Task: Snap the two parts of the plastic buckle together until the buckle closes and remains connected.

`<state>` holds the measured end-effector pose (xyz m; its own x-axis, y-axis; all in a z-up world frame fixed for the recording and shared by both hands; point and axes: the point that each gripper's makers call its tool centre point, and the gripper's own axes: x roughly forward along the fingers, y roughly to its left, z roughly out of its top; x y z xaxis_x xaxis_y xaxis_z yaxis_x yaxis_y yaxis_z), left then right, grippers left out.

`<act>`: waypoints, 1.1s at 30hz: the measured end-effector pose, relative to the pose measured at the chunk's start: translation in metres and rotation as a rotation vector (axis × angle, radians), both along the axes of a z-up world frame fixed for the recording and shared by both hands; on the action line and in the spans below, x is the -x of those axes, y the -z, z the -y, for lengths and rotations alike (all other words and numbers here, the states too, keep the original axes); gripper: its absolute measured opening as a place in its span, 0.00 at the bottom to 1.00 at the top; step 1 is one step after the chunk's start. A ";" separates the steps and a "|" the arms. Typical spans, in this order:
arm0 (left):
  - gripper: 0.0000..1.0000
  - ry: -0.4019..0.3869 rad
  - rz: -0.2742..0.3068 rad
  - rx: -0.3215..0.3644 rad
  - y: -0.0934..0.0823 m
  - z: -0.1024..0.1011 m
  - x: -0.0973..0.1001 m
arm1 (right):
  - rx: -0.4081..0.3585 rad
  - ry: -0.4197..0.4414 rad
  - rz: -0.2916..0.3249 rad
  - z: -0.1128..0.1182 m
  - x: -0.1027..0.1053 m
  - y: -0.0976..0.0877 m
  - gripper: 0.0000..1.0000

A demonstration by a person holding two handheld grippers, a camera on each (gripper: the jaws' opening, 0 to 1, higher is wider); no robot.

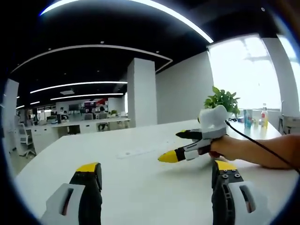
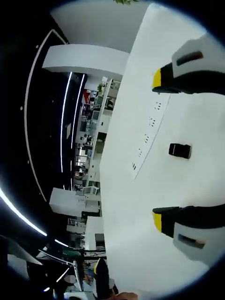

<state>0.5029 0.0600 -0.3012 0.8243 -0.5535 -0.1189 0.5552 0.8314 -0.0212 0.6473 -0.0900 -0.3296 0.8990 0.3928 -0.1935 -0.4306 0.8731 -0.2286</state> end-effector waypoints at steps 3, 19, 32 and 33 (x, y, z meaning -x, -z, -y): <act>0.99 -0.001 0.001 -0.003 0.000 0.000 -0.001 | 0.001 -0.003 -0.012 0.000 -0.002 0.004 1.00; 0.99 -0.015 -0.005 -0.003 0.002 -0.003 -0.002 | -0.019 0.045 0.028 0.008 -0.004 -0.009 1.00; 0.99 -0.026 -0.004 0.018 -0.001 -0.009 -0.004 | -0.038 0.121 0.052 0.029 0.018 -0.015 1.00; 0.99 -0.032 -0.008 0.021 -0.001 -0.012 -0.005 | -0.043 0.136 0.051 0.033 0.021 -0.014 1.00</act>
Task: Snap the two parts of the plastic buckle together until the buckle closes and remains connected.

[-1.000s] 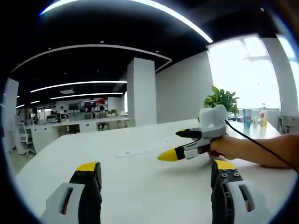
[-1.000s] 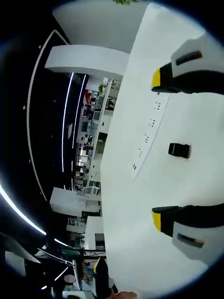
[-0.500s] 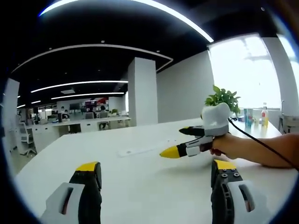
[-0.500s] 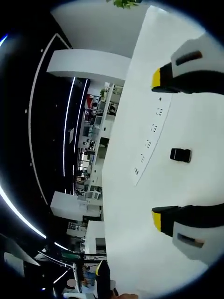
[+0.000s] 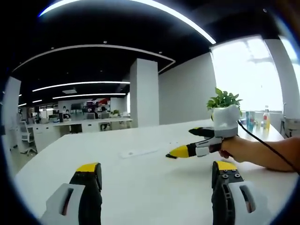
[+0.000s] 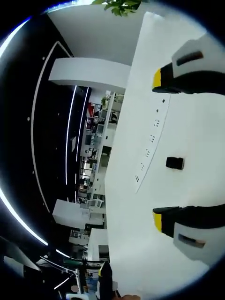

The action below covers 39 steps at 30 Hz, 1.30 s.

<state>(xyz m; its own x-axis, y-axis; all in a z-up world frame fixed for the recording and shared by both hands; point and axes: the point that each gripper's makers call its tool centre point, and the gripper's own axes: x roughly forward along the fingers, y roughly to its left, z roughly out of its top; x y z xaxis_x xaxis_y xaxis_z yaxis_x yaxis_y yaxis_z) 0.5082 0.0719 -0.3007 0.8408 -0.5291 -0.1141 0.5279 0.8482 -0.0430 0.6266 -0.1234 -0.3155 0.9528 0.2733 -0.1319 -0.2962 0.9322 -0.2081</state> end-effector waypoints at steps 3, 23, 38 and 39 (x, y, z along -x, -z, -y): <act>0.99 -0.014 -0.007 0.000 0.003 -0.004 -0.003 | -0.004 0.020 -0.005 0.009 0.005 0.001 1.00; 0.99 -0.014 -0.021 -0.038 0.020 0.002 0.002 | -0.079 0.094 0.020 0.051 0.058 -0.006 1.00; 0.99 0.001 -0.036 -0.060 0.027 0.005 0.006 | -0.068 0.115 0.021 0.060 0.099 0.000 1.00; 0.99 0.002 -0.036 -0.060 0.026 0.005 0.006 | -0.065 0.114 0.020 0.060 0.101 0.000 1.00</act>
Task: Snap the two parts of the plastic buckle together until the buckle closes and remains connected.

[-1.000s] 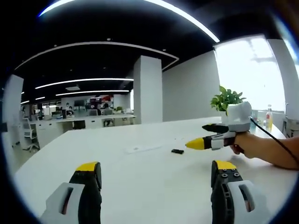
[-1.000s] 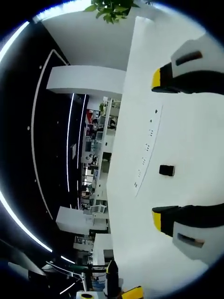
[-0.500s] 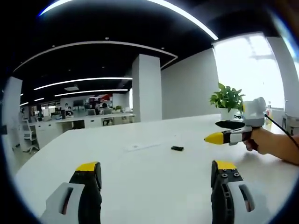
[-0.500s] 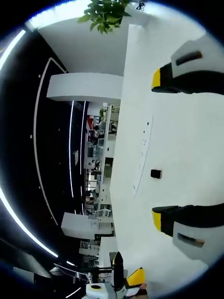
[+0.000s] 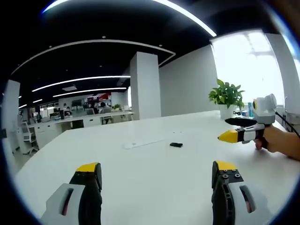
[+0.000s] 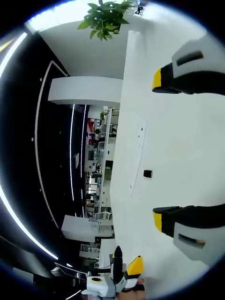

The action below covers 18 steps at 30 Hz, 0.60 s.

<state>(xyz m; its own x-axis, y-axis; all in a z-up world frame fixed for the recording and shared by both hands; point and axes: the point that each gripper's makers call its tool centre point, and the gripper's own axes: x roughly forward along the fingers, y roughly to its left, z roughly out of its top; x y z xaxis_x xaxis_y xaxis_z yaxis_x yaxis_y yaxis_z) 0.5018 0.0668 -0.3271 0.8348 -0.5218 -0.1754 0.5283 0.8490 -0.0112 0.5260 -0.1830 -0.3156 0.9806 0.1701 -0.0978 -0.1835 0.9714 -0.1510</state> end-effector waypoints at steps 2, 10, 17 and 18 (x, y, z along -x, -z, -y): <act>0.99 0.001 0.003 -0.002 -0.001 0.000 0.001 | 0.000 -0.001 0.004 -0.001 0.005 -0.001 1.00; 0.99 0.000 0.005 -0.035 0.002 0.000 -0.005 | 0.032 -0.017 -0.003 -0.004 0.026 -0.002 1.00; 0.99 -0.010 -0.006 -0.039 0.005 -0.003 -0.010 | 0.050 -0.049 0.012 -0.009 0.060 -0.011 1.00; 0.99 -0.010 -0.003 -0.038 0.003 -0.003 -0.010 | 0.055 -0.048 0.021 -0.008 0.064 -0.011 1.00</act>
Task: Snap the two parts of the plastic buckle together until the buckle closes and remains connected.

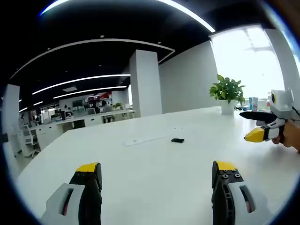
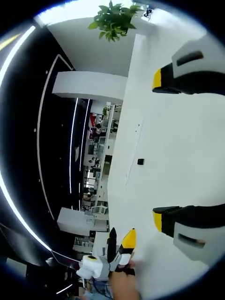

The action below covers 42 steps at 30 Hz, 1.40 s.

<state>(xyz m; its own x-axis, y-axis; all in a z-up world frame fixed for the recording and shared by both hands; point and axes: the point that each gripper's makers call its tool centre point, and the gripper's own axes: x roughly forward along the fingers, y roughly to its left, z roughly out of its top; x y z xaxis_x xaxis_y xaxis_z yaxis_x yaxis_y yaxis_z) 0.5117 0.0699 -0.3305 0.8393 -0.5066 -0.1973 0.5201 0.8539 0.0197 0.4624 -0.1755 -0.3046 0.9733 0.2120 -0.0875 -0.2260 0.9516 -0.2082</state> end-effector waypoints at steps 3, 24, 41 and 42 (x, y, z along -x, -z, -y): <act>0.99 -0.003 0.008 0.003 -0.003 0.000 0.000 | -0.007 0.011 0.002 0.012 0.005 0.001 0.99; 0.99 -0.063 0.053 -0.042 -0.001 -0.022 0.036 | 0.010 0.029 0.027 0.021 0.013 -0.005 0.97; 0.99 -0.063 0.072 -0.037 -0.007 -0.019 0.049 | 0.013 0.038 0.027 0.017 0.022 -0.004 0.97; 0.99 -0.062 0.073 -0.040 -0.006 -0.019 0.050 | 0.013 0.038 0.029 0.017 0.022 -0.005 0.97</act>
<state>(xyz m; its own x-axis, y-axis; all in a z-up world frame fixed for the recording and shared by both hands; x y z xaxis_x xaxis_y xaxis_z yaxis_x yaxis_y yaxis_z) 0.4616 0.0888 -0.3241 0.8817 -0.4462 -0.1535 0.4622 0.8822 0.0902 0.4406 -0.1922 -0.3000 0.9828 0.1741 -0.0619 -0.1837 0.9566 -0.2263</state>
